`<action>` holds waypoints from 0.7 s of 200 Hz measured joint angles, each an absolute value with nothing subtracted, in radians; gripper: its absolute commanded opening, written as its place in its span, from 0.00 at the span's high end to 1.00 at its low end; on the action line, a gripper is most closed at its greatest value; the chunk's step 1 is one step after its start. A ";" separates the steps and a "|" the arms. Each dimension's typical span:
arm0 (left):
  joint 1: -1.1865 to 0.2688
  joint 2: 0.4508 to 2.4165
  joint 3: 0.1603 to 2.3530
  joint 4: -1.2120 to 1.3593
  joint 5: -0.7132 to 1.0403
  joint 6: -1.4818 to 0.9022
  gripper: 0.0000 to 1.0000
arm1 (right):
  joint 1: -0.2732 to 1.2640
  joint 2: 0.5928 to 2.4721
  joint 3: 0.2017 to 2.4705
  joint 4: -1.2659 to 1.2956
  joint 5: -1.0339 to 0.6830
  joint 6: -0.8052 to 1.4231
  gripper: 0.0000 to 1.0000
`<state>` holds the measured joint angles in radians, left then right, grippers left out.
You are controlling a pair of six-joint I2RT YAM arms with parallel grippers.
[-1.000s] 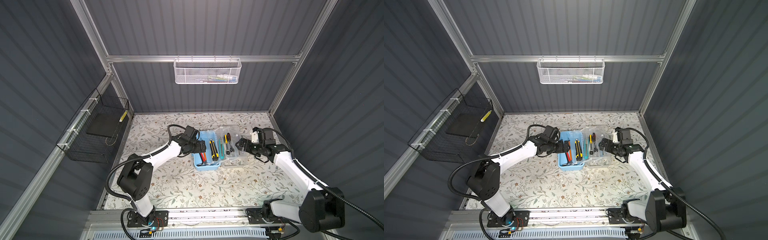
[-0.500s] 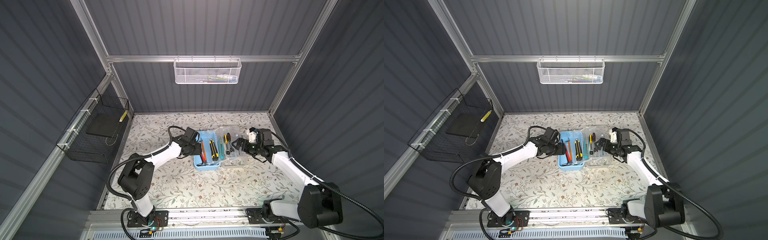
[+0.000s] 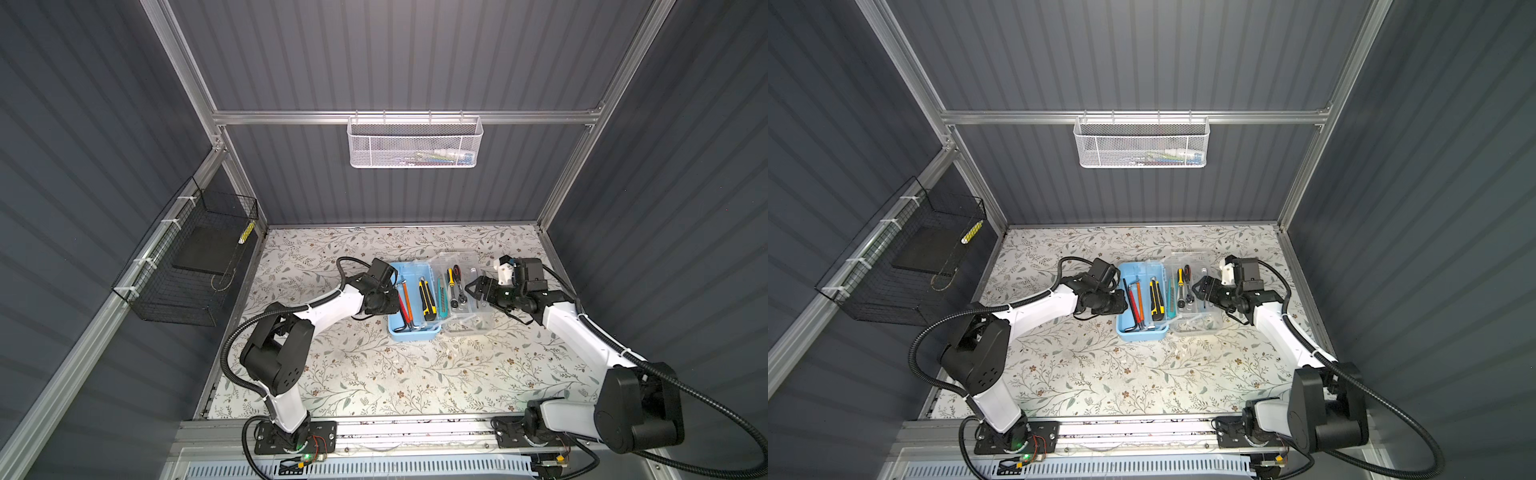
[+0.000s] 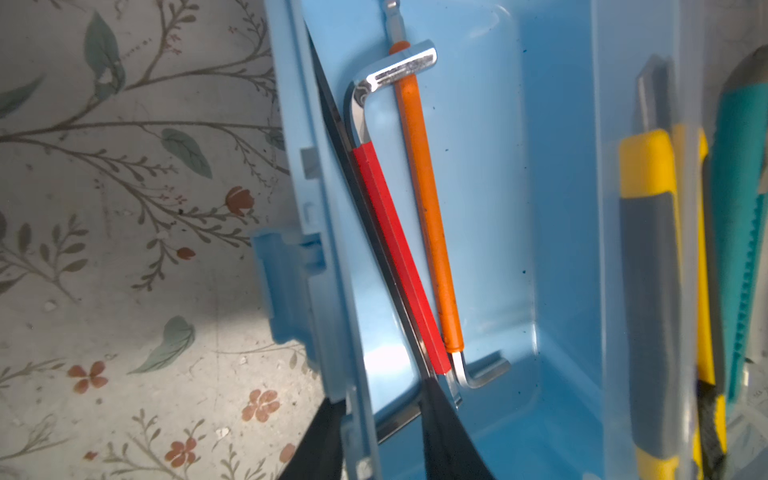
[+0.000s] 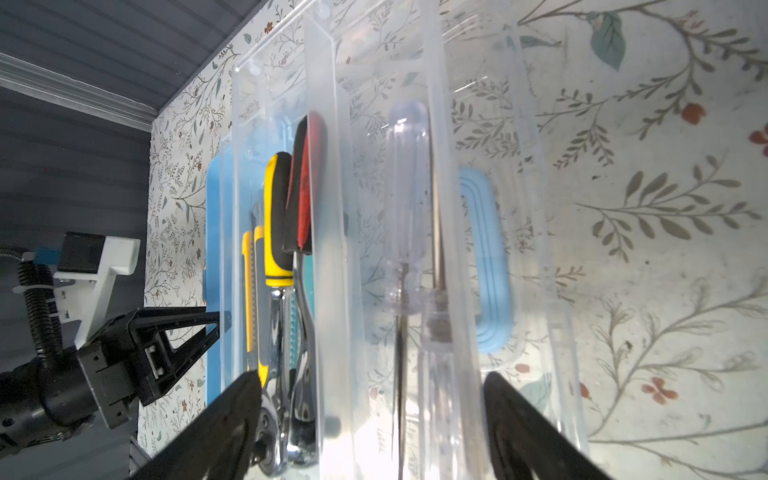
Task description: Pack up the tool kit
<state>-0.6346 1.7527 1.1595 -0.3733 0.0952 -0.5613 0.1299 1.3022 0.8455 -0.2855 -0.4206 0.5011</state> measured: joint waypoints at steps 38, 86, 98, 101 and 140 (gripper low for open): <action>-0.634 1.753 1.146 -0.355 0.105 -0.573 0.71 | 0.186 1.303 0.882 -0.294 -0.399 0.527 0.20; -0.635 1.753 1.141 -0.348 0.125 -0.581 0.71 | 0.316 1.316 0.958 -0.313 -0.382 0.567 0.19; -0.635 1.753 1.139 -0.345 0.129 -0.583 0.71 | 0.337 1.333 0.979 -0.331 -0.351 0.575 0.18; -0.635 1.753 1.139 -0.345 0.129 -0.583 0.71 | 0.342 1.339 0.984 -0.336 -0.344 0.577 0.18; -0.635 1.753 1.137 -0.343 0.132 -0.587 0.68 | 0.414 1.403 1.062 -0.403 -0.213 0.592 0.18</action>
<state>-0.6350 1.7527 1.1374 -0.3431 0.1318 -0.5865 0.4145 1.4029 1.0622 -0.4030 -0.2134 0.5922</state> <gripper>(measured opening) 0.305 0.820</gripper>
